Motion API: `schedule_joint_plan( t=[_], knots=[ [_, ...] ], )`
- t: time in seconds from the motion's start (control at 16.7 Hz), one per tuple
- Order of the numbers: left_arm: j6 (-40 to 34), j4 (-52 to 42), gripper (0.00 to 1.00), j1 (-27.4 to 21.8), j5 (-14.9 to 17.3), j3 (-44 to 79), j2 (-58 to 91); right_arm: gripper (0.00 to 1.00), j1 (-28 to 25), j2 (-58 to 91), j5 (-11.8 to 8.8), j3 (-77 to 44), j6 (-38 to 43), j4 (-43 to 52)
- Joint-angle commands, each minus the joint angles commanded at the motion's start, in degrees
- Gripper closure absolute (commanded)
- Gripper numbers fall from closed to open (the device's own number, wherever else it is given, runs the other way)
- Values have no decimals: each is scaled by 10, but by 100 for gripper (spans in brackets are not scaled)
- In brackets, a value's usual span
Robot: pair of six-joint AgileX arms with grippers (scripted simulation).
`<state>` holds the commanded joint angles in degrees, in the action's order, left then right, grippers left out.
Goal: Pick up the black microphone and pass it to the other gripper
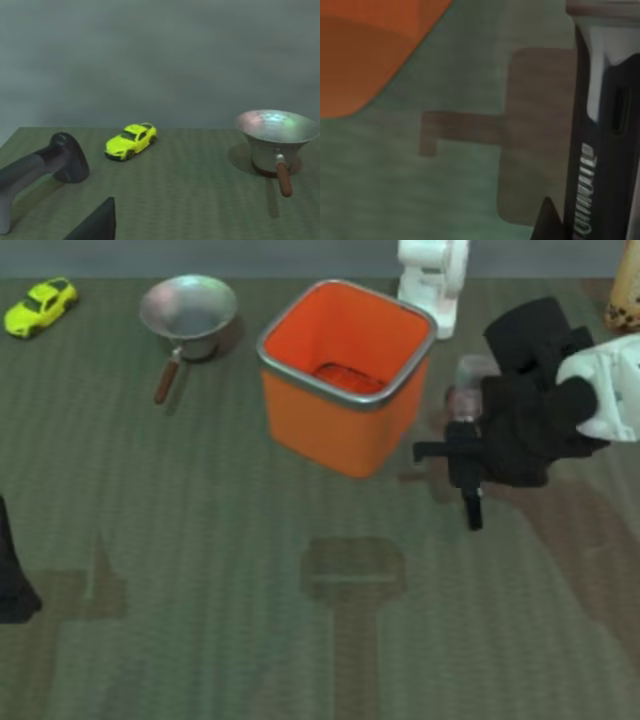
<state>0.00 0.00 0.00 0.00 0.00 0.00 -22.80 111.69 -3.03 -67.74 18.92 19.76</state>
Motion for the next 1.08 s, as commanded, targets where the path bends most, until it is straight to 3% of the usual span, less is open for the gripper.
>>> schedule_joint_plan(
  t=[0.72, 0.9, 1.08],
  knots=[
    [0, 0, 0, 0, 0, 0, 0, 100, 6, -140, -163, 162, -152, -575],
    [0, 0, 0, 0, 0, 0, 0, 100, 7, -168, -184, 180, -175, -638],
    [0, 0, 0, 0, 0, 0, 0, 100, 7, -175, -189, 184, -179, -650]
  ],
)
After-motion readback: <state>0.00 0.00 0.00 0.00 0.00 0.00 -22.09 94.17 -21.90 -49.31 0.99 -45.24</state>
